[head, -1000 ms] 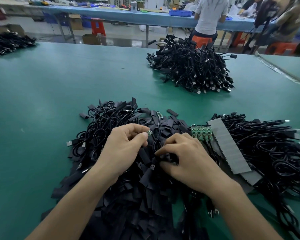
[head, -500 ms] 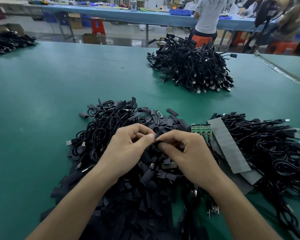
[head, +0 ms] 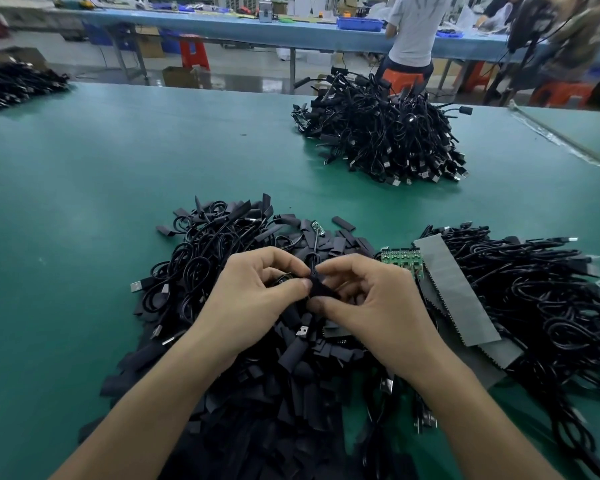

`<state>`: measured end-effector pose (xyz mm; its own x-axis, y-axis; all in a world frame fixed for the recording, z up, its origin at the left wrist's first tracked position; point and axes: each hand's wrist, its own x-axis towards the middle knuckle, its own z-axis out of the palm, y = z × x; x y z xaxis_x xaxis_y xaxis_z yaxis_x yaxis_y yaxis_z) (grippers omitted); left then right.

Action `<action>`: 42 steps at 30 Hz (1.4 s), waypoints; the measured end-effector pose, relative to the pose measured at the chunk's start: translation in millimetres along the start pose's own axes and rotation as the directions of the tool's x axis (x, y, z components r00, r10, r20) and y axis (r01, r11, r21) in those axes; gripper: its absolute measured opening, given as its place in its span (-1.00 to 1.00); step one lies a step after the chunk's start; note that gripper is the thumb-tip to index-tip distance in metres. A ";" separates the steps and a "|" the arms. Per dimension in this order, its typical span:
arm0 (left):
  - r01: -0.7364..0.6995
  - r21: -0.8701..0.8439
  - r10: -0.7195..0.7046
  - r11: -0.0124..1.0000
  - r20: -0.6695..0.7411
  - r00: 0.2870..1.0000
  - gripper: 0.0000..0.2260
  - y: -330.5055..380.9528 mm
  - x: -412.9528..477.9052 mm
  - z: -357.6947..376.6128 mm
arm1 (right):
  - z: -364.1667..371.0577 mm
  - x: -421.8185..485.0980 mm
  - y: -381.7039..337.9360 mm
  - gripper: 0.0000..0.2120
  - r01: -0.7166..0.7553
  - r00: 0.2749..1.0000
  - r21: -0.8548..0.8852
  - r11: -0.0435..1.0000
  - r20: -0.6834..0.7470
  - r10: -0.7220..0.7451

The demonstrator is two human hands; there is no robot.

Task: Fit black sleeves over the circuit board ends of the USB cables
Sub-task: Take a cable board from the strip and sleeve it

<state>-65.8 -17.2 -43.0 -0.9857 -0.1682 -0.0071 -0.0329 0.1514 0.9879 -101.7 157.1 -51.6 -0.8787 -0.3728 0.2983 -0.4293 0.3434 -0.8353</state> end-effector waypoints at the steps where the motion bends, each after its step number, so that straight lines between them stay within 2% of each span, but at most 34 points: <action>1: 0.001 -0.001 -0.001 1.000 -0.004 1.000 -0.84 -0.4 0.3 0.3 | 0.1 -0.3 0.1 -0.71 0.021 1.000 -0.048 0.999 -0.011 -0.022; 4: 0.005 -0.001 -0.005 1.000 -0.010 1.000 -0.84 -1.3 1.3 0.3 | 0.5 -0.2 -0.2 -0.75 0.065 0.997 -0.153 0.986 -0.023 -0.069; 12: -0.009 0.071 0.010 0.997 -0.016 1.000 -0.87 -6.5 1.9 -0.9 | -1.6 -0.7 2.2 -0.79 0.051 0.999 -0.225 0.973 0.008 -0.051; 16: -0.023 0.117 0.038 0.993 -0.120 0.992 -0.87 -8.1 4.0 -1.0 | -5.0 -0.3 -2.6 -0.67 0.033 0.997 -0.544 0.839 0.075 0.009; 18: -0.018 0.072 0.029 0.997 -0.146 0.989 -0.77 -8.3 6.3 -1.0 | -8.8 0.1 -7.6 -0.67 0.071 0.981 -0.483 0.873 0.191 0.026; 20: -0.003 0.037 0.009 0.999 -0.155 0.988 -0.67 -9.1 8.4 -1.8 | -9.1 -0.7 -14.9 -0.71 0.125 0.930 -0.374 0.919 0.366 0.022; 22: -0.006 0.052 0.013 0.999 -0.134 0.991 -0.63 -10.7 8.8 -2.7 | -4.4 -2.3 -18.5 -0.67 0.198 0.872 -0.416 0.887 0.489 0.035; 24: -0.026 0.065 0.033 0.998 -0.109 0.993 -0.62 -12.0 8.4 -2.6 | 0.2 -4.0 -18.5 -0.65 0.234 0.843 -0.471 0.851 0.534 0.064; 29: -0.036 0.089 0.048 0.995 -0.137 0.989 -0.63 -14.6 11.0 -2.6 | 4.4 -5.5 -16.0 -0.78 0.225 0.841 -0.462 0.858 0.537 0.069; 33: -0.018 0.094 0.032 0.995 -0.142 0.989 -0.63 -14.9 10.5 -2.4 | 6.5 -6.9 -13.2 -0.63 0.236 0.840 -0.478 0.846 0.538 0.069; 39: -0.019 0.111 0.034 0.994 -0.141 0.989 -0.64 -14.8 10.0 -2.3 | 6.7 -6.3 -10.3 -0.80 0.261 0.840 -0.490 0.832 0.540 0.054; 42: -0.017 0.119 0.035 0.993 -0.147 0.989 -0.68 -12.4 9.1 -1.8 | 8.5 -4.8 -8.7 -0.90 0.233 0.884 -0.434 0.870 0.468 -0.003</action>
<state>-74.1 -22.4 -55.0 -0.9513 -0.3042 0.0503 -0.0352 0.2691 0.9625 -92.0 148.6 -49.7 -0.6773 -0.7341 0.0497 -0.6689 0.5862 -0.4570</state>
